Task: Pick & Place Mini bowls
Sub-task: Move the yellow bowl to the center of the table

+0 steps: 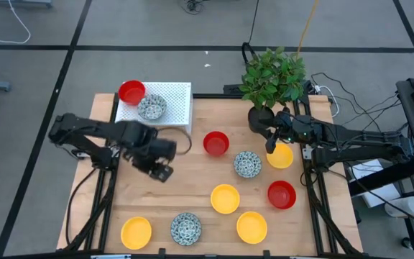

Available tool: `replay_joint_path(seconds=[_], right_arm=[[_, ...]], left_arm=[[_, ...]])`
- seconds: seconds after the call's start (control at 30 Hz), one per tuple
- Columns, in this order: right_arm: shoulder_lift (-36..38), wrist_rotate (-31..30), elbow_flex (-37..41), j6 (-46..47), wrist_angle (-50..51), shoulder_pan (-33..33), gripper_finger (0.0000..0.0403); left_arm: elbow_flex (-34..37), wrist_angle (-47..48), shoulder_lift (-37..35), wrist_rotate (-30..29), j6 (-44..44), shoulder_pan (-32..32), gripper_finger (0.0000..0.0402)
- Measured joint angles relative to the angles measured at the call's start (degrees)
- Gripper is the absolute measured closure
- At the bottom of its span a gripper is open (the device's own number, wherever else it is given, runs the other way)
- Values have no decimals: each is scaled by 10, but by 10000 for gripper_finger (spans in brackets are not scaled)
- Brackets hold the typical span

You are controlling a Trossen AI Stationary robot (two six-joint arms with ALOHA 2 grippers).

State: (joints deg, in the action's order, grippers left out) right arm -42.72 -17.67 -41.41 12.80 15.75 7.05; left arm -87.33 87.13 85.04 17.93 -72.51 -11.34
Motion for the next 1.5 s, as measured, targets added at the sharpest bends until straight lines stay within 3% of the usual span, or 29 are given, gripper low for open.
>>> replay_joint_path(seconds=[0.3,0.6,1.0,1.23,1.5], right_arm=[[0,0,0,0,0,0,243],[0,0,0,0,-8,0,243],[0,28,0,79,-9,0,243],[0,74,0,105,-9,-6,243],[0,74,0,105,-9,-40,243]], left_arm=[[0,-91,15,-20,-282,-157,213],[0,-194,89,-29,-423,-287,213],[1,-279,230,-30,-469,-375,213],[1,-274,301,-36,-468,-390,213],[1,-276,353,-60,-405,-387,215]])
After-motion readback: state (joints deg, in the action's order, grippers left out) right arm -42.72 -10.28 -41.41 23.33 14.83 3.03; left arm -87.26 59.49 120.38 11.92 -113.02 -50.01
